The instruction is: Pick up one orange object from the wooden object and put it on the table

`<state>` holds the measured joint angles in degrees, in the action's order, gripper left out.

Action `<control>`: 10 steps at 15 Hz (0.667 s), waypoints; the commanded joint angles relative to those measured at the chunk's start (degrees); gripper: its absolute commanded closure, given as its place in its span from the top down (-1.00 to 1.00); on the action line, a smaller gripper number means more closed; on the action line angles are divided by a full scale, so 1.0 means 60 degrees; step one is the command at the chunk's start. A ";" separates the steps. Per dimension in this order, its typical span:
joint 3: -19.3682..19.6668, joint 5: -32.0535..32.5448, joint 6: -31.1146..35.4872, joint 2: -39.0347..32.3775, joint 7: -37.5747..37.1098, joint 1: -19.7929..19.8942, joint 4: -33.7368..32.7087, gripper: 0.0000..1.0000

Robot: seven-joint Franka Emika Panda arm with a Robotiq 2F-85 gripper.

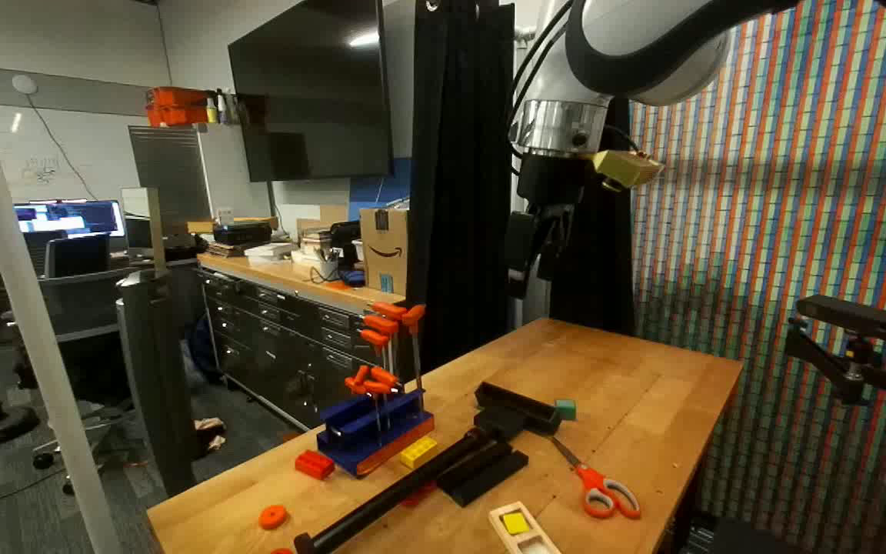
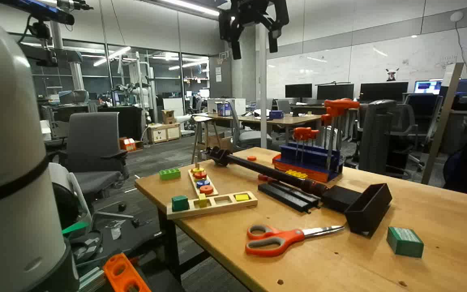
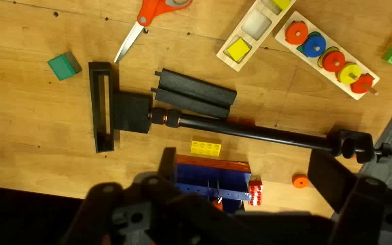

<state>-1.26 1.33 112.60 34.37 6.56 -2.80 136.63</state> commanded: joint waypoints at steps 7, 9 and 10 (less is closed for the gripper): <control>0.0036 0.0005 0.0013 0.0067 0.0023 -0.0068 -0.0045 1.00; 0.0012 -0.0027 0.0063 0.0047 0.0116 -0.0154 0.0244 1.00; -0.0018 -0.0064 0.0145 0.0077 0.0148 -0.0227 0.0503 1.00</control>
<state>-1.26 1.33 112.54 34.51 6.59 -2.97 137.29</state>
